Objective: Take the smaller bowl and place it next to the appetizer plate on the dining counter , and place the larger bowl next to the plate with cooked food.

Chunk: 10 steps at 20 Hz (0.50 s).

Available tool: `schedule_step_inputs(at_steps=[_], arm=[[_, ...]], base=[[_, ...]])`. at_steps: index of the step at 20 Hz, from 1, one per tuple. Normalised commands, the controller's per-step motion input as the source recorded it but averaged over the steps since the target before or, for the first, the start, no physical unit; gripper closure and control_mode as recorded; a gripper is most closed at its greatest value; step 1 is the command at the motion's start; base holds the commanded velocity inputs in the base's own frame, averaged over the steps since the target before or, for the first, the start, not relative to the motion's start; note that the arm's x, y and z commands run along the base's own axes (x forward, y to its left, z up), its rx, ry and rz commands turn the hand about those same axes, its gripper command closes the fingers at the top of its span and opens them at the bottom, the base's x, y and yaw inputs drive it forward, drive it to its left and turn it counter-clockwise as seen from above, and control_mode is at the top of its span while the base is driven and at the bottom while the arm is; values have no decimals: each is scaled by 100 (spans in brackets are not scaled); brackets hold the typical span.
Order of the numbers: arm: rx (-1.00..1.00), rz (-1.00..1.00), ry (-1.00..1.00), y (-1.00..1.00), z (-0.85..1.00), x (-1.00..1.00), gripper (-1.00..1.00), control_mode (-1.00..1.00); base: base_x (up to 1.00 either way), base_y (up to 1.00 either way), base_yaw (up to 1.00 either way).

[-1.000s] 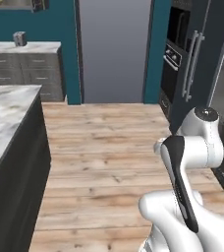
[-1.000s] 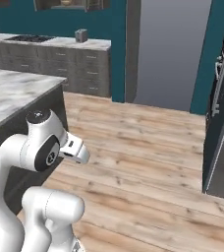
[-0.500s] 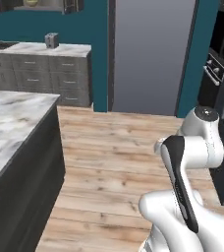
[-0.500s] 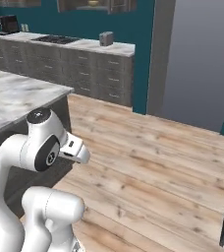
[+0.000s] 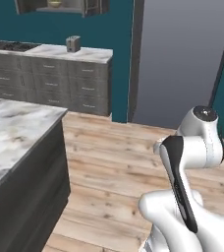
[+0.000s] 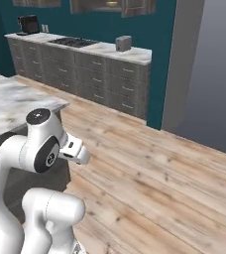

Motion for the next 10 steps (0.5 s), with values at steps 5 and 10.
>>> schedule_step_inputs(at_steps=[5,10], arm=[[0,0,0,0,0,0,-100,100],[0,0,0,0,0,0,-100,100]], base=[[100,-68,14],[100,-60,17]])
